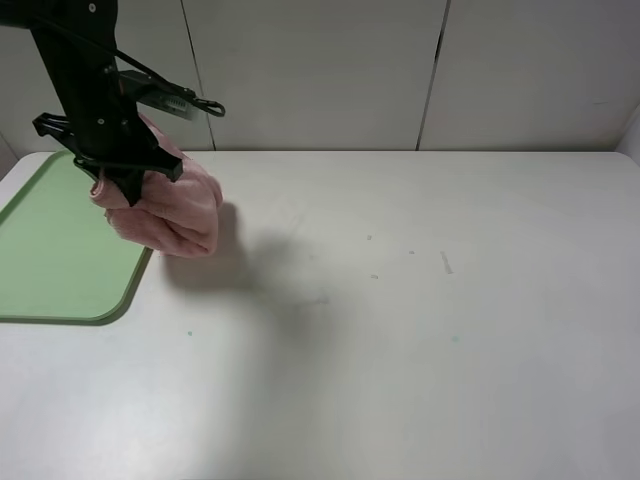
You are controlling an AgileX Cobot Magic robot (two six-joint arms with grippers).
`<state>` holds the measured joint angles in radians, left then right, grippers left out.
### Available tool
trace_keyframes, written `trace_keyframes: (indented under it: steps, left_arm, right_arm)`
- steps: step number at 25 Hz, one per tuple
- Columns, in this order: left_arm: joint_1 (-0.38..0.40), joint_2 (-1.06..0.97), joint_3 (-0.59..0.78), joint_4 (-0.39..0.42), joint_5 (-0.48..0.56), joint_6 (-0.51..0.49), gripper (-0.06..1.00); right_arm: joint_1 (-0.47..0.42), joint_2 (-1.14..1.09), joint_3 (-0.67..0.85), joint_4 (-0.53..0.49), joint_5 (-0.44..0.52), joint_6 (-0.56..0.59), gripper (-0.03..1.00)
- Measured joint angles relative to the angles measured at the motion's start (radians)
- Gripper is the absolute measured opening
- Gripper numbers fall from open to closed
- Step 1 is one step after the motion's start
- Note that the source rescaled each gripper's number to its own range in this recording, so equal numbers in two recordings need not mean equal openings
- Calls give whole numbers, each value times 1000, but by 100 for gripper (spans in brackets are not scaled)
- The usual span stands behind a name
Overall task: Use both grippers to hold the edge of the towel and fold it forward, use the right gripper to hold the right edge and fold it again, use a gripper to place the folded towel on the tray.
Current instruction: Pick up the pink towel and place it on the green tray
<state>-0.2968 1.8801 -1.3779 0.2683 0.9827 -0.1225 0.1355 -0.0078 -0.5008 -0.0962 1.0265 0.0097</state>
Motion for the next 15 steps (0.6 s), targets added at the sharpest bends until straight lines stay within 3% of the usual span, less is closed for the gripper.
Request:
trace_keyframes:
  steps: [15]
  left_arm:
    - [185,0,9,-1,-48,83,17]
  right_arm:
    - [0,0,0,0,0,0,100]
